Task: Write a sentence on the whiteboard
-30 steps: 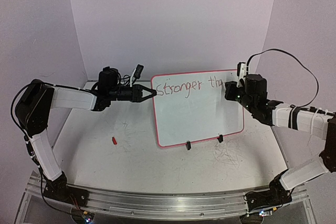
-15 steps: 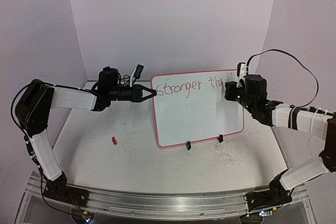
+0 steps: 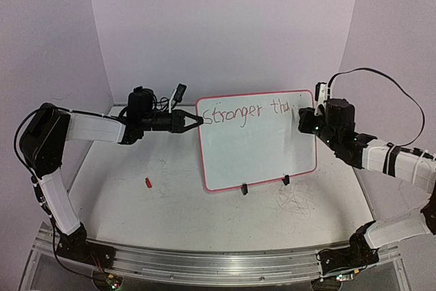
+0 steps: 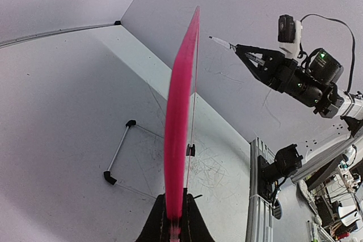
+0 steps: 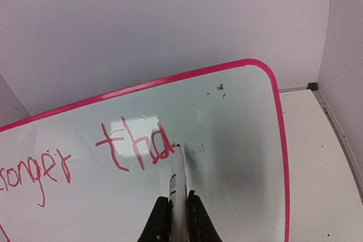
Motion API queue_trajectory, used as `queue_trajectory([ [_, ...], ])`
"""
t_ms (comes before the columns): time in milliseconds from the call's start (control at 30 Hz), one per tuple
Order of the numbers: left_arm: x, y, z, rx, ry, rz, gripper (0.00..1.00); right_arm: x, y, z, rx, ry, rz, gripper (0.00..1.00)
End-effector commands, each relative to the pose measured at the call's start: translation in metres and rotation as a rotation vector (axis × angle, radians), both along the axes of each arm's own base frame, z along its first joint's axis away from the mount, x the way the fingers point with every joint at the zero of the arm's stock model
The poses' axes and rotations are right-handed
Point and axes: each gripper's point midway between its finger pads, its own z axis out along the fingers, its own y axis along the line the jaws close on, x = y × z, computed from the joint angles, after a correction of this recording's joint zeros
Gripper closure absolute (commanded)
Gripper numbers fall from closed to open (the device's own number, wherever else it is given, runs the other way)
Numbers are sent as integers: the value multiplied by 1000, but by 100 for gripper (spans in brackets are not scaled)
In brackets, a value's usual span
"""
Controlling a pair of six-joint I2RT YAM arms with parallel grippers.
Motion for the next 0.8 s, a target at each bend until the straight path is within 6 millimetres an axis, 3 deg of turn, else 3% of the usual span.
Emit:
queue_trajectory([
  [0,-12,-9,10,-7,-42,-48,100,7,-2,24,4,-41,14,100],
  [367,-13,-9,9,-6,-42,-48,100,28,3,34,1,-74,22,100],
  [767,-13,-9,9,-6,-41,-50,100,34,3,26,-3,-65,21,100],
])
